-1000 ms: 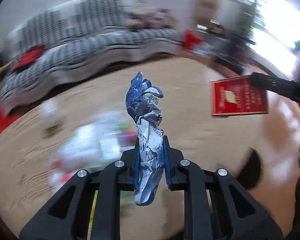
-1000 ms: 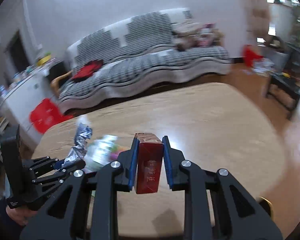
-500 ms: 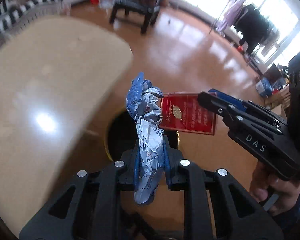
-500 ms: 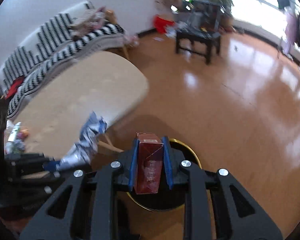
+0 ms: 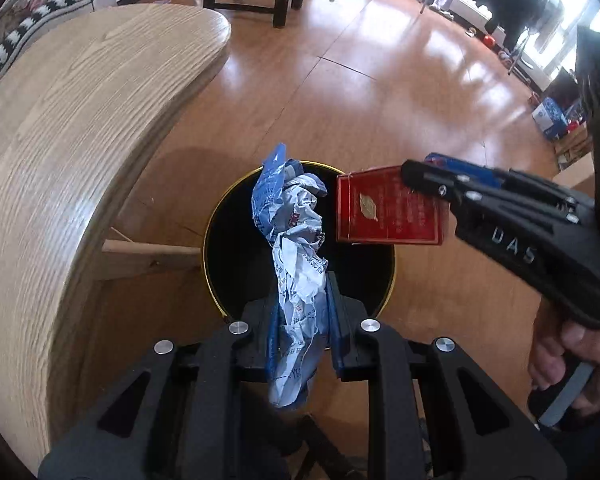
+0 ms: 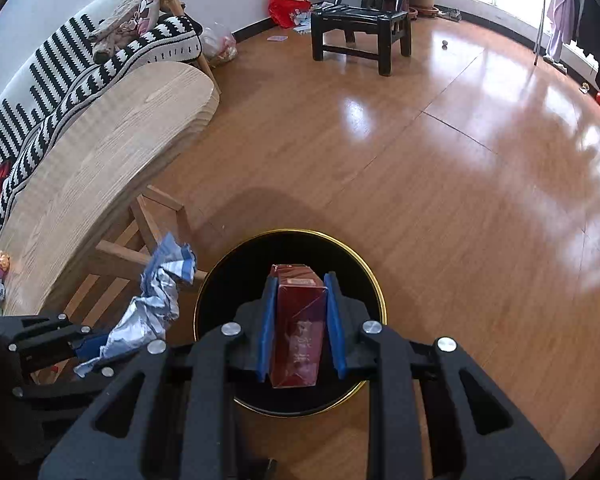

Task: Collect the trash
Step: 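Carry both items to the black bin and open both tools to drop them, then grasp the white tissue with the left tool while the right tool grasps crumpled foil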

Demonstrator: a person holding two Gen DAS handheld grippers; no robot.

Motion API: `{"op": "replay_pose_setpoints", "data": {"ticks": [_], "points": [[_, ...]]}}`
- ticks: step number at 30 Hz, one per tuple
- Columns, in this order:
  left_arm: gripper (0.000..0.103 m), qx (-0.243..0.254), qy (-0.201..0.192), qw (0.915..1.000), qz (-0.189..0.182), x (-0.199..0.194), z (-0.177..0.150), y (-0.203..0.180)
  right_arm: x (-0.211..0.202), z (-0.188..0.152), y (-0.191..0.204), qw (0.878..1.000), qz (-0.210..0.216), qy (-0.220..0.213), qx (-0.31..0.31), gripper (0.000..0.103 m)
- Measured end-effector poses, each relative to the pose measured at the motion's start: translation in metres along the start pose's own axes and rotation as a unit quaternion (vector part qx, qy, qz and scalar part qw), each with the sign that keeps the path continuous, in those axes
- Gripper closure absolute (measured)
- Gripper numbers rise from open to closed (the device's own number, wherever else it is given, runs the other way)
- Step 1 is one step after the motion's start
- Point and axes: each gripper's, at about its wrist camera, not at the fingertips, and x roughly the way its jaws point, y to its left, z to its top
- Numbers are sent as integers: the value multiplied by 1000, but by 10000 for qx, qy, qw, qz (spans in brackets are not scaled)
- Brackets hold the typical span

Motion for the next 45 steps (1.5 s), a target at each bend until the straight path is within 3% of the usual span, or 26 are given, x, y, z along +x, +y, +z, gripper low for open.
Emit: {"op": "replay_pose_setpoints", "data": {"ticks": [3,4,6,7,8,11,14,18,20,22,24,26,31,33,34,37,38,42,45], "points": [[82,50,7,10000,-3,-1,-2,-5,-2,6,1,10000,11,-13,22,78],[76,74,3,10000,6,0,-1,-7,-2,9,0,10000,38,0,61,76],[54,61,-58,10000,16,-3,3,-9,-4,12,-2,9999,39,6,143,48],[39,46,-124,9999,39,-4,4,-8,-6,13,-1,9998,36,-37,171,43],[34,24,-213,9998,57,-7,4,-7,-8,14,-1,9998,22,-83,177,38],[30,-41,-388,9992,18,-21,5,-1,-15,15,-1,9997,-42,-131,186,38],[30,-223,-582,9980,-43,-45,1,6,-24,18,8,9997,-51,-224,99,30],[21,-552,-1308,9898,-122,-111,-16,41,-46,28,45,9983,16,-501,-291,22],[16,-695,-1789,9814,97,-162,-35,71,-62,36,81,9953,212,-716,-621,20],[10,-797,-2223,9698,615,-207,-64,98,-75,41,120,9909,471,-858,-922,18],[7,-902,-2585,9539,1231,-248,-94,124,-87,45,164,9847,771,-970,-1228,16],[6,-1141,-2795,9326,1979,-286,-137,155,-97,46,219,9750,1172,-1020,-1591,15],[6,-2144,-2515,8887,3177,-340,-236,230,-112,33,366,9406,2078,-838,-2551,15],[6,-2441,-2370,8755,3431,-355,-269,252,-114,21,420,9247,2419,-666,-2862,15],[6,-2661,-2294,8644,3597,-361,-292,269,-115,18,440,9190,2541,-598,-2955,15],[6,-3061,-2422,8469,3610,-369,-335,301,-117,3,496,9056,2837,-404,-3125,15],[6,-3184,-2423,8445,3559,-374,-342,308,-116,1,509,9037,2889,-357,-3140,15],[6,-3828,-2462,8388,2987,-362,-376,335,-105,-4,541,9046,2914,-296,-3095,15],[6,-4124,-2238,8436,2610,-337,-378,347,-91,-12,543,9079,2839,-291,-3071,15]]}}
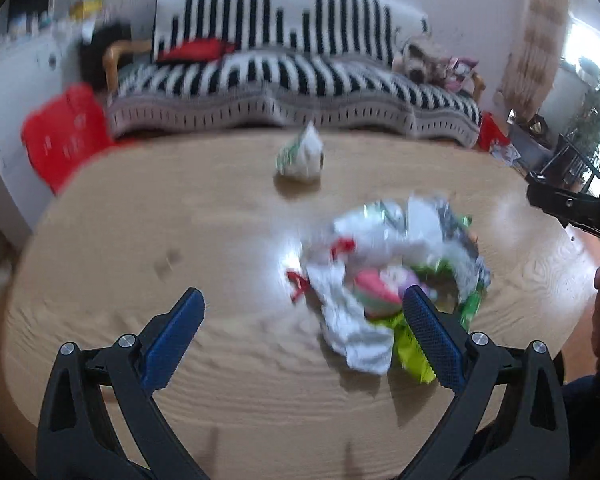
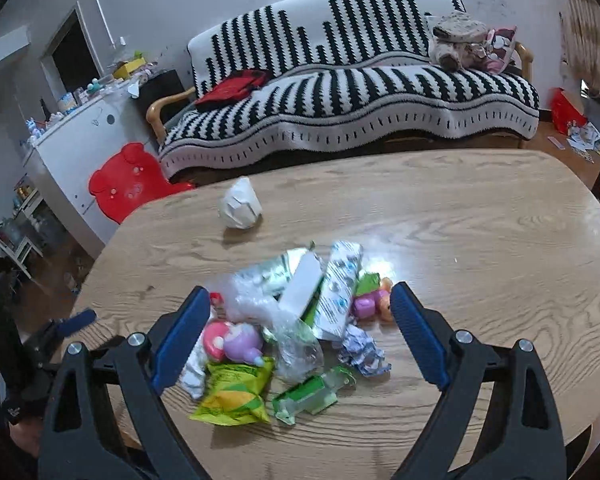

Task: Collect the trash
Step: 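Grasp the white tissue with the left tool while the right tool grasps crumpled foil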

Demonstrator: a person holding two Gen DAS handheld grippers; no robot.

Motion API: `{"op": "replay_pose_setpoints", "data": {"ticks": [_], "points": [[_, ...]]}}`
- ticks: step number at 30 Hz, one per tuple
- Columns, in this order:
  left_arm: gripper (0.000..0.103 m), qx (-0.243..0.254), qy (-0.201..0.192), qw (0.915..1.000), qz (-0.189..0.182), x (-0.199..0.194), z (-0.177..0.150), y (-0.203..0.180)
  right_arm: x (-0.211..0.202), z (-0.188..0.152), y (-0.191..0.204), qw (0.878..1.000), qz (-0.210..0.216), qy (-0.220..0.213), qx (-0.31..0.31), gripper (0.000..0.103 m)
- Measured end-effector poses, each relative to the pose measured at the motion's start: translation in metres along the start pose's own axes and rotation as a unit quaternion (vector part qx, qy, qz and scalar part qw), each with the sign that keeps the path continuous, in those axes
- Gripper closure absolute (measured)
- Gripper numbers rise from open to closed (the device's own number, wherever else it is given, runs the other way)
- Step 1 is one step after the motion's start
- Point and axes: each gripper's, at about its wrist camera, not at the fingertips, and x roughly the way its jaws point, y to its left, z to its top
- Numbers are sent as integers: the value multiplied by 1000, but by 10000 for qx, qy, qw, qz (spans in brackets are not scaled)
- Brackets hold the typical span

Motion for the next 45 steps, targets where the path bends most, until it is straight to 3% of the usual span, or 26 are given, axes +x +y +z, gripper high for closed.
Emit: {"op": "replay_pose_setpoints", "data": {"ticks": [4,11,17,23,25,31,33,34,36,39,41,45], "points": [[6,-93,470,9988,-99,25,-14,-7,22,-25,-19,9994,-128,282,162,15],[6,19,665,9976,194,59,-14,-19,40,-45,-44,9965,-171,691,433,17],[6,21,1050,9936,406,86,-21,-19,53,-47,-54,9928,-828,857,-104,24],[6,-173,1111,9933,283,94,-21,-19,84,-52,-58,9882,-748,1320,-210,29],[6,-157,1105,9935,204,94,-22,-21,94,-51,-59,9880,-545,1443,-121,30],[7,-375,1079,9934,-55,94,-20,-19,110,-53,-51,9856,-194,1681,-48,48],[7,-287,1076,9938,-22,95,-21,-22,110,-54,-47,9853,-143,1700,-118,68],[8,-243,1078,9939,13,96,-22,-24,109,-55,-45,9850,-93,1720,-132,68],[15,-205,1097,9937,-52,96,-23,-26,105,-55,-41,9855,-154,1673,-255,72],[40,-66,1096,9938,-187,91,-24,-32,93,-54,-37,9872,-213,1542,-361,74],[70,140,1236,9922,-45,91,-27,-37,84,-54,-38,9885,-185,1458,-357,75],[79,163,1264,9918,-131,82,-30,-34,60,-53,-41,9924,-105,1193,-287,76]]}}
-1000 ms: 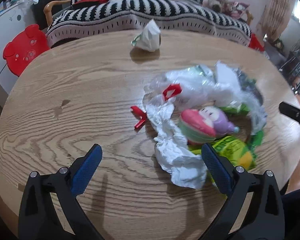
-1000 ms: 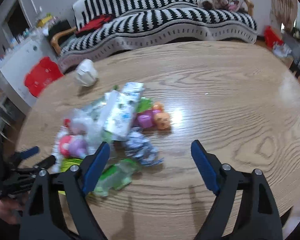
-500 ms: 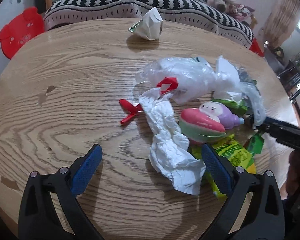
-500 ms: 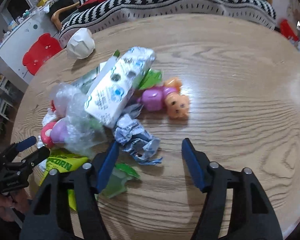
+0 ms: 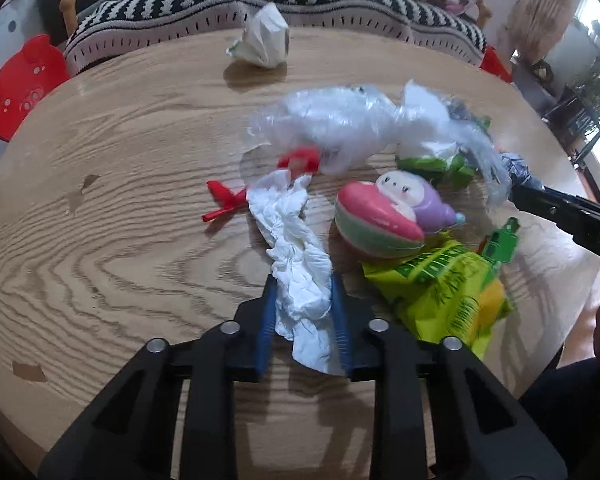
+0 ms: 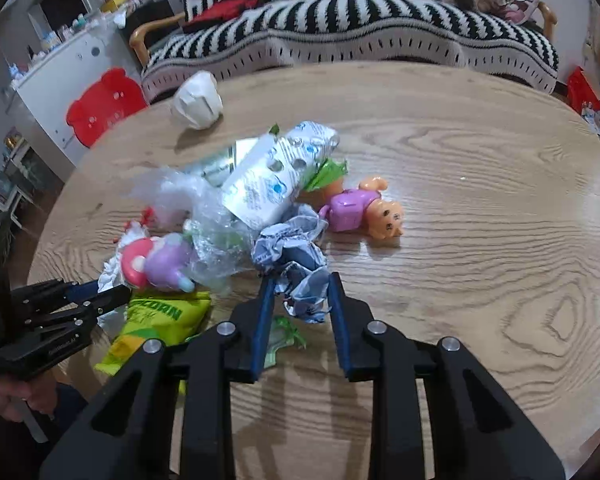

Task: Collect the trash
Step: 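Grasp the white tissue with the left tool while the right tool grasps crumpled foil, then carry tissue and foil to the black bin and open both tools over it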

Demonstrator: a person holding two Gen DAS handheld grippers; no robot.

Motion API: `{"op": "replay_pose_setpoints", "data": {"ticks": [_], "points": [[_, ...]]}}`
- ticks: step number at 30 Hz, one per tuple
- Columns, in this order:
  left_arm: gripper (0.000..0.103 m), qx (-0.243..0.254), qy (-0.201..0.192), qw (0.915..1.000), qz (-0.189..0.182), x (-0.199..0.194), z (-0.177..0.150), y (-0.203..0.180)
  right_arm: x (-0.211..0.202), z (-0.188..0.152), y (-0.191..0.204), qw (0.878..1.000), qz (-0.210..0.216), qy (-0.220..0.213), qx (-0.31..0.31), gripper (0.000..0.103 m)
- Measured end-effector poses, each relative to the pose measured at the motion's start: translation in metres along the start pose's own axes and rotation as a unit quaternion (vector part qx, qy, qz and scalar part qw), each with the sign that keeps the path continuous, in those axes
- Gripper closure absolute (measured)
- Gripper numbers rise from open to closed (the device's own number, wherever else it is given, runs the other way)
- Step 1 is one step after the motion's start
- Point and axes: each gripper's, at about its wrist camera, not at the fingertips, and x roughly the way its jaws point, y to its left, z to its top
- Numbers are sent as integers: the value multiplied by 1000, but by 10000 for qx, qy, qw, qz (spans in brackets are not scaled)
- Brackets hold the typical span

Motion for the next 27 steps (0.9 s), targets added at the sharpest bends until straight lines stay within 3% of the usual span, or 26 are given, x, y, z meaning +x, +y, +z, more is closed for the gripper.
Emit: {"op": "replay_pose_setpoints", "data": {"ticks": [8,11,27], "points": [[81,18,-554,9984,131,-36,-2,11,-13,2,4,9997,-1,-224,79,76],[81,-20,-635,9977,215,-41,-1,16,-17,3,5,9995,-32,-309,91,82],[81,205,-958,9950,175,-59,2,-1,-54,7,-1,9954,-154,-861,378,82]]}}
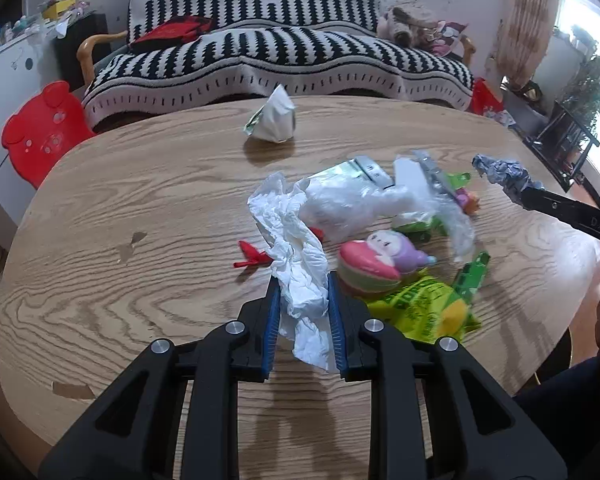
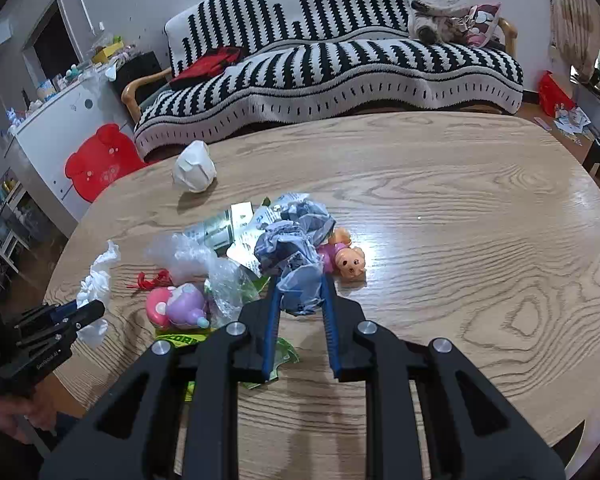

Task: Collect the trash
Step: 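Carry tissue and foil to the black bin and open both tools over it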

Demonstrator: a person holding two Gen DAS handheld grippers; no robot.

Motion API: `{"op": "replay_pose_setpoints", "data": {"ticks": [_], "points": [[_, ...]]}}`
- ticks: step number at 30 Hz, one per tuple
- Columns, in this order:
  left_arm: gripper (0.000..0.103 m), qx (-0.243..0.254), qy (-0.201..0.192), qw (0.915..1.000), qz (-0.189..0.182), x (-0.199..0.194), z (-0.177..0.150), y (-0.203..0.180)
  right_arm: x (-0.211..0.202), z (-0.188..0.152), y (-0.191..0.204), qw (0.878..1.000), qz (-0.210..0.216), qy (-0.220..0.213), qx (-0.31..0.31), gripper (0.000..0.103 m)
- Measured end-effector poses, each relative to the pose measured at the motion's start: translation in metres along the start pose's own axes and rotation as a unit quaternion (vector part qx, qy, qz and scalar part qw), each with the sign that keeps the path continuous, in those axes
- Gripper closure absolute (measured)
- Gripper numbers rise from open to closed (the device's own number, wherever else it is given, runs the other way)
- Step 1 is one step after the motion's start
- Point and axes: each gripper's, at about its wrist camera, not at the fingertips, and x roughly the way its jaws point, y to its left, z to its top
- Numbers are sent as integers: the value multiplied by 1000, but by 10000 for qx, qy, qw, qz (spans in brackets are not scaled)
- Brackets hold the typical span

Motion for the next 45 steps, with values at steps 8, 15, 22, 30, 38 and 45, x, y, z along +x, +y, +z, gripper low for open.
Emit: {"op": "replay_pose_setpoints", "data": {"ticks": [8,15,22,30,38,45], "points": [[81,271,-72,9971,-703,-23,17,-56,-74,-8,-36,9978,-318,-515,257,82],[81,1187,-193,9803,-1565,-47,30,-186,-167,-55,-122,9870,-1078,-809,875,82],[81,2120,160,9421,-2594,-57,-10,-338,-241,-136,-221,9606,-1898,-791,1870,82],[81,2487,1203,9038,-3269,-13,-79,-443,-258,-224,-295,9317,-2182,-520,2859,82],[81,2800,1635,8913,-3168,35,-124,-477,-220,-274,-336,9163,-2074,-51,3426,82],[81,3123,1715,8862,-2960,50,-134,-494,-197,-283,-348,9114,-1998,106,3596,82]]}}
